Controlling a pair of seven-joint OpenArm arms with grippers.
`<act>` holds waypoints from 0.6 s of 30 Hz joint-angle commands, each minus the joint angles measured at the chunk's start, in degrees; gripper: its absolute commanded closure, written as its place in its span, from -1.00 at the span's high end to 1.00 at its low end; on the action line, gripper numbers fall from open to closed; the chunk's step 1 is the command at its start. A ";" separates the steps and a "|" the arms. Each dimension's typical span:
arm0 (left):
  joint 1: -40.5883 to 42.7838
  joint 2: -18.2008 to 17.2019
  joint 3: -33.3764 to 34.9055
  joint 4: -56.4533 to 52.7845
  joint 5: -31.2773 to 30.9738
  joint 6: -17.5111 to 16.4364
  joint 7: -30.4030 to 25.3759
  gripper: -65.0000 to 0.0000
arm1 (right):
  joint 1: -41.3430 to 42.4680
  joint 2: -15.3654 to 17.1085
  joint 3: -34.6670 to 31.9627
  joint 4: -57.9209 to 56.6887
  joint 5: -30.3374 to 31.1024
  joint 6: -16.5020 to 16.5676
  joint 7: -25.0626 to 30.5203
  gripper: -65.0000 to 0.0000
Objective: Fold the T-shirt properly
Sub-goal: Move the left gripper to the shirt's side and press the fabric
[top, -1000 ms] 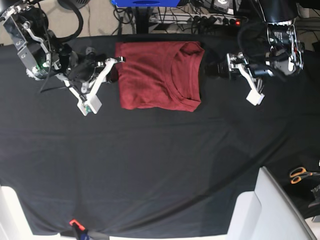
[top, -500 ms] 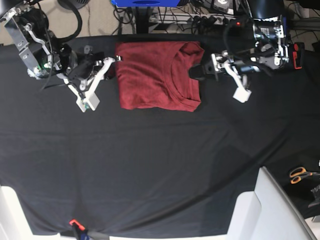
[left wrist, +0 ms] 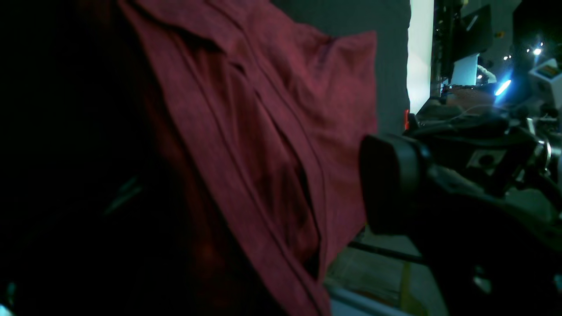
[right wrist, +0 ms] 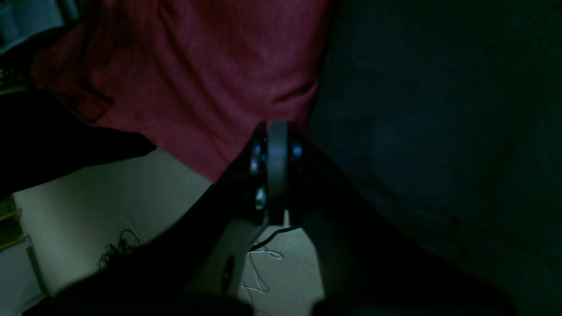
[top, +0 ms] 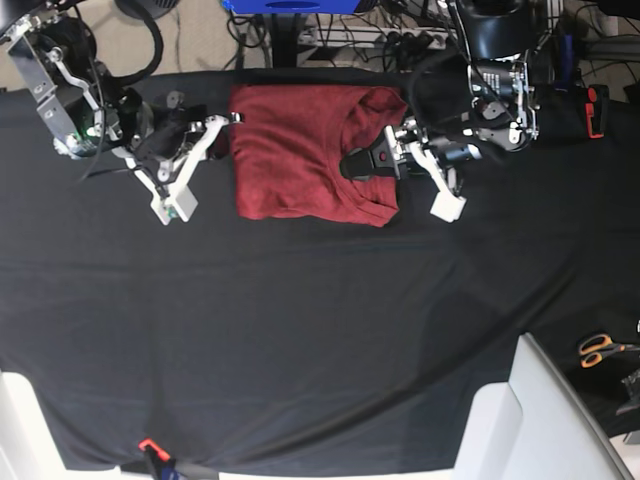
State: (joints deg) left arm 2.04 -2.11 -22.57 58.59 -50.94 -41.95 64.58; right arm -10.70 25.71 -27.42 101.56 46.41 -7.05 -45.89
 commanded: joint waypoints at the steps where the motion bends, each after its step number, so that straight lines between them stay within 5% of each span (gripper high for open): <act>1: 0.55 0.66 2.22 -0.87 6.23 1.95 3.60 0.45 | 0.46 0.53 0.47 1.08 0.58 0.32 0.75 -1.00; 5: 0.55 0.57 8.37 -1.14 6.23 1.95 0.43 -0.06 | 0.46 0.61 0.56 1.08 0.58 0.32 0.75 -1.00; 9: 0.46 0.39 10.83 -1.14 6.23 1.95 -0.44 -1.00 | 0.37 0.70 1.18 1.17 0.58 0.32 1.27 -1.00; 14: -1.12 -2.95 12.06 -0.61 5.97 1.95 1.31 -1.00 | -1.92 0.70 5.49 0.99 0.58 0.32 5.58 -1.00; 18: -5.34 -8.13 21.38 0.62 6.23 1.95 4.74 -1.00 | -1.92 0.70 7.68 0.82 0.58 0.32 5.49 -1.00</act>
State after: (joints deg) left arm -2.79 -9.72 -0.69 58.61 -47.03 -40.34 67.31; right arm -13.04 25.82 -20.18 101.54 46.46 -7.07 -41.04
